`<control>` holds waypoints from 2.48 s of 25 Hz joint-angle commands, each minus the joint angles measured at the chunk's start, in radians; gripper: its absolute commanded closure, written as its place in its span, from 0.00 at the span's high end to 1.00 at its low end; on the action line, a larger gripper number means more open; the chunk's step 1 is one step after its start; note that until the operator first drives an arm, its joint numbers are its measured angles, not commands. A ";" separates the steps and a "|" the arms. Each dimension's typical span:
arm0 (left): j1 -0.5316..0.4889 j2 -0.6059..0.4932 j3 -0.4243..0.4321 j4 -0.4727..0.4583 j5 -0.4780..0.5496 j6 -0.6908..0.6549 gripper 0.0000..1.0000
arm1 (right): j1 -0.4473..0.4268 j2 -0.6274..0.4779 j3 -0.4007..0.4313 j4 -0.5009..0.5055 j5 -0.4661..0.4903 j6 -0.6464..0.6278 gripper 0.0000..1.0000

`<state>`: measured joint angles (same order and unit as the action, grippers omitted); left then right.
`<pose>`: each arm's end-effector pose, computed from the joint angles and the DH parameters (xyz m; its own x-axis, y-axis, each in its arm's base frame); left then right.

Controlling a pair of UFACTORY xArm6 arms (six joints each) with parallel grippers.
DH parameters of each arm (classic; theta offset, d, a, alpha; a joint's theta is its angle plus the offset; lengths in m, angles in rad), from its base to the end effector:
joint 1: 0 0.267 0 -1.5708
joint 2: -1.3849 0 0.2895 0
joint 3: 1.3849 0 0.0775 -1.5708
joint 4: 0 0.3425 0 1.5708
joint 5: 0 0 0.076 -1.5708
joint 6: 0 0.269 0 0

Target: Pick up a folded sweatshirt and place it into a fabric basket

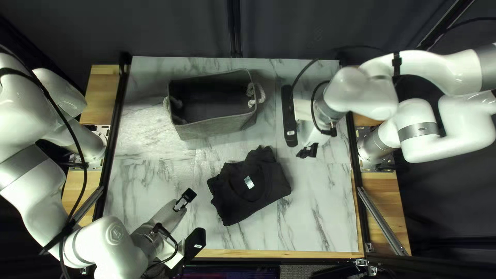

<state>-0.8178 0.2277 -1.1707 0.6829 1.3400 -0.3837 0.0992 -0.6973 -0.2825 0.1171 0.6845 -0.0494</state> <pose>0.4116 -0.2136 0.1605 0.7748 -0.5978 -0.2058 -0.5710 -0.5218 -0.6339 0.3344 0.0463 0.1584 0.9552 0.0535 0.2911 0.0808 -0.9933 -0.0827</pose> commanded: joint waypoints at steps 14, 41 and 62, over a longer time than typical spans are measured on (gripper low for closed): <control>-0.003 0.029 0.009 0.044 0.013 -0.003 1.00 | -0.105 0.181 -0.077 0.374 0.016 -0.291 1.00; 0.033 0.021 0.027 0.058 -0.076 0.030 1.00 | -0.149 0.288 -0.109 0.472 0.013 -0.449 1.00; 0.021 0.210 -0.156 0.116 -0.090 0.079 1.00 | -0.172 0.299 -0.138 0.534 0.053 -0.532 1.00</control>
<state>-0.7821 0.3941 -1.2886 0.7836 1.2459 -0.2940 -0.0713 -0.4116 -0.4155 0.6378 0.7398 -0.5719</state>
